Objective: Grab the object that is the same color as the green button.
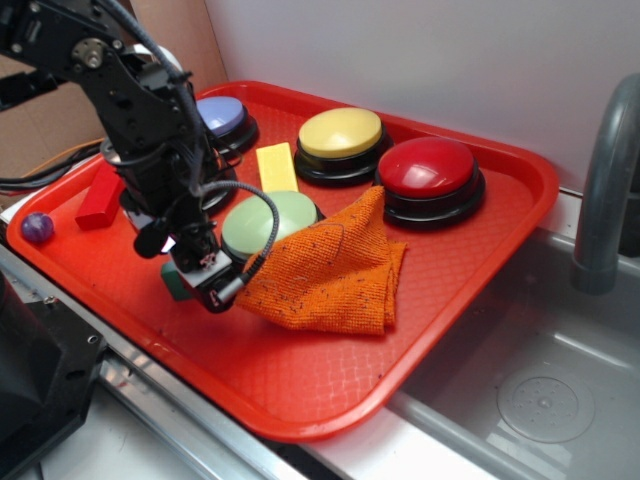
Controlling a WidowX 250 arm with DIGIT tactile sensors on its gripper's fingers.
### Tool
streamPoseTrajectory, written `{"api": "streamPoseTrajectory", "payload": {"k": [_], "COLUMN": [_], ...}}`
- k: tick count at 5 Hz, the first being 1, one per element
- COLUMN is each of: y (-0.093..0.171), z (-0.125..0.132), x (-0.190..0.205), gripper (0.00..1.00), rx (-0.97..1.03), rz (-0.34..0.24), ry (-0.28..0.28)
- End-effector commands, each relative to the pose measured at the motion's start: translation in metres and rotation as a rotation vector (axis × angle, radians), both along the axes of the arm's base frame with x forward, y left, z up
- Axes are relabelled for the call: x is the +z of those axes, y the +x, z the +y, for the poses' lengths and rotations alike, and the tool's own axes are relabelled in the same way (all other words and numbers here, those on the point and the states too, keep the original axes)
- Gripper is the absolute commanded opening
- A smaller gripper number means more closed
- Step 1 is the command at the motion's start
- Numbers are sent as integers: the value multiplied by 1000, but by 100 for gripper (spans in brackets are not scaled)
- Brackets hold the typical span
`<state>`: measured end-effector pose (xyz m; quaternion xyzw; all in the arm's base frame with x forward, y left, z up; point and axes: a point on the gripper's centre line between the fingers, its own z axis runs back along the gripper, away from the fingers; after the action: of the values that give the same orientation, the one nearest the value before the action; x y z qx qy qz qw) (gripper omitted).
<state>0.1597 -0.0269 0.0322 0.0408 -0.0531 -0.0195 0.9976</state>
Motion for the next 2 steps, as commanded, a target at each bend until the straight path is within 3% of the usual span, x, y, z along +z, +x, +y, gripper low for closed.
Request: {"api": "streamPoseTrajectory", "payload": {"k": [1, 2], "y": [4, 2], "z": [3, 6], "x": [-10, -11], "gripper": [25, 0], "rx": [56, 75], "rz": [-22, -30], "ry": [-25, -22]}}
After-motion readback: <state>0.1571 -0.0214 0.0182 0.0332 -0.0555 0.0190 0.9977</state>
